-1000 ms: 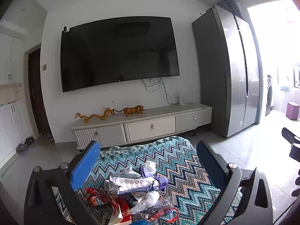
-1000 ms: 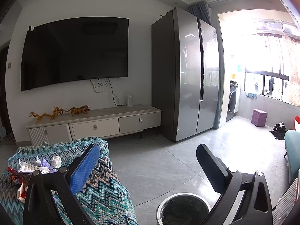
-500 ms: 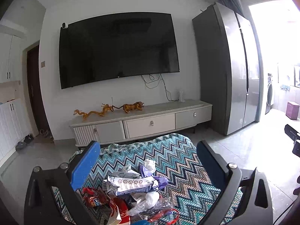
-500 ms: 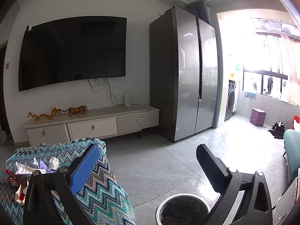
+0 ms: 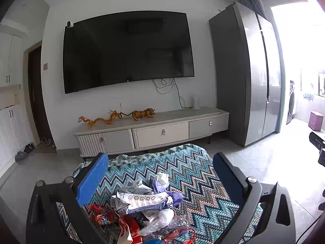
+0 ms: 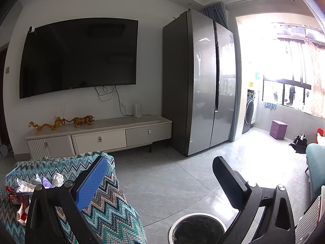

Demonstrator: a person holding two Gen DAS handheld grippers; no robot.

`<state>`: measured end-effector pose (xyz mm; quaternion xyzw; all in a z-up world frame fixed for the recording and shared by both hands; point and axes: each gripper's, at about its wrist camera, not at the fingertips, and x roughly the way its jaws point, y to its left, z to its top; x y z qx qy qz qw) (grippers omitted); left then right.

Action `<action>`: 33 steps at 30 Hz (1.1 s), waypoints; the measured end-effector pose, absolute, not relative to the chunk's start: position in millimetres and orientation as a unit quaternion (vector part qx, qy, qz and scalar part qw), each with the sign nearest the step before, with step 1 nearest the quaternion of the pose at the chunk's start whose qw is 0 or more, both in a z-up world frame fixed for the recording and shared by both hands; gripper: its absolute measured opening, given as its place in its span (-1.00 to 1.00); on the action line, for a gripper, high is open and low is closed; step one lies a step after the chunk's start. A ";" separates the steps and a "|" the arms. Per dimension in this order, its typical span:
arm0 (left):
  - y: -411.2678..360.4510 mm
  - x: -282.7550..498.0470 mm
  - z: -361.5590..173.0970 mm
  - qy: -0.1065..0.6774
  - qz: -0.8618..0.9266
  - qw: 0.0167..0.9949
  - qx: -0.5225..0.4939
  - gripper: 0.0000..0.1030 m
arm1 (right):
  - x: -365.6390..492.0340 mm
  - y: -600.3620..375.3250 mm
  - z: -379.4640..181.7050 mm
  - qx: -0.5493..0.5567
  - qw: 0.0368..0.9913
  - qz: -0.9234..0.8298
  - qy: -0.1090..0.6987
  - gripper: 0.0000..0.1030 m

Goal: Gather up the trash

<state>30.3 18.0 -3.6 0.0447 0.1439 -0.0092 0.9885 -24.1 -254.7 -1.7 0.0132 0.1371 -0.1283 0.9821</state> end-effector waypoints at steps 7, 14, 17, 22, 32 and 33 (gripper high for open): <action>16.7 37.6 -7.4 0.153 -0.014 0.987 0.050 1.00 | -19.9 -254.3 -1.8 0.009 0.982 -0.128 0.141 1.00; 18.3 44.0 -9.0 0.155 -0.018 0.986 0.051 1.00 | -16.2 -252.0 -3.6 0.007 0.981 -0.129 0.142 1.00; 19.4 47.0 -11.3 0.161 -0.020 0.986 0.050 1.00 | -13.1 -251.6 -6.7 0.005 0.981 -0.128 0.146 1.00; 22.3 55.2 -17.2 0.179 -0.027 0.982 0.047 1.00 | -6.5 -249.6 -11.1 0.004 0.980 -0.123 0.155 1.00; 52.8 71.6 -27.2 0.207 -0.009 0.978 0.033 1.00 | 13.7 -239.0 -20.0 0.005 0.980 -0.071 0.187 1.00; 60.7 73.5 -29.5 0.210 -0.002 0.977 0.030 1.00 | 16.0 -237.2 -22.0 0.003 0.979 -0.062 0.193 1.00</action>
